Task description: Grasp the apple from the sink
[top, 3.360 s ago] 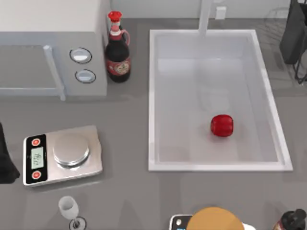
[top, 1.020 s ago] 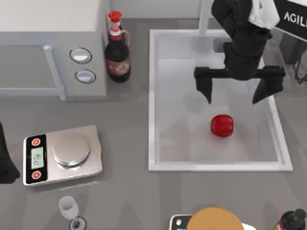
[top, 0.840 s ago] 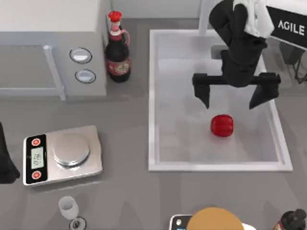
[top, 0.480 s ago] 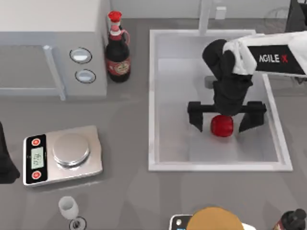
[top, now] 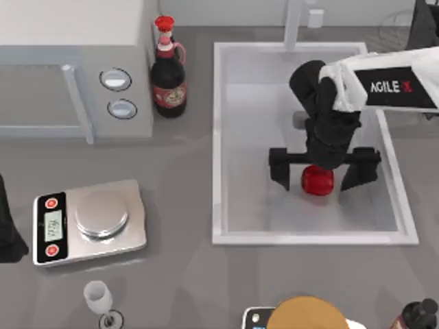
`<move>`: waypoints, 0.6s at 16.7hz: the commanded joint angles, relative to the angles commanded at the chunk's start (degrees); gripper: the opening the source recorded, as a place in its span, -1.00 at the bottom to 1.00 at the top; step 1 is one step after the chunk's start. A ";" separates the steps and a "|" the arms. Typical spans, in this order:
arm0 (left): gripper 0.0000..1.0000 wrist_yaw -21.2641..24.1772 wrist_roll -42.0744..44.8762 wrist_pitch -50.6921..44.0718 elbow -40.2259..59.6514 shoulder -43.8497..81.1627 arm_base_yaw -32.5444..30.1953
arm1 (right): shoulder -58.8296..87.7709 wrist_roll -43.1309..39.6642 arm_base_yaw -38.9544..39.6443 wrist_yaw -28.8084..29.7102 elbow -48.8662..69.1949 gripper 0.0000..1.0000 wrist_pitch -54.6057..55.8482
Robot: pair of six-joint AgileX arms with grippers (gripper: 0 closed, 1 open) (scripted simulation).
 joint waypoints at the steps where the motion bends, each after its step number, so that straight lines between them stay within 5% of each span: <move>1: 1.00 0.00 0.00 0.00 0.00 0.00 0.00 | 0.00 0.00 0.00 0.00 0.00 0.70 0.00; 10: 1.00 0.00 0.00 0.00 0.00 0.00 0.00 | 0.00 0.00 0.00 0.00 0.00 -0.66 0.00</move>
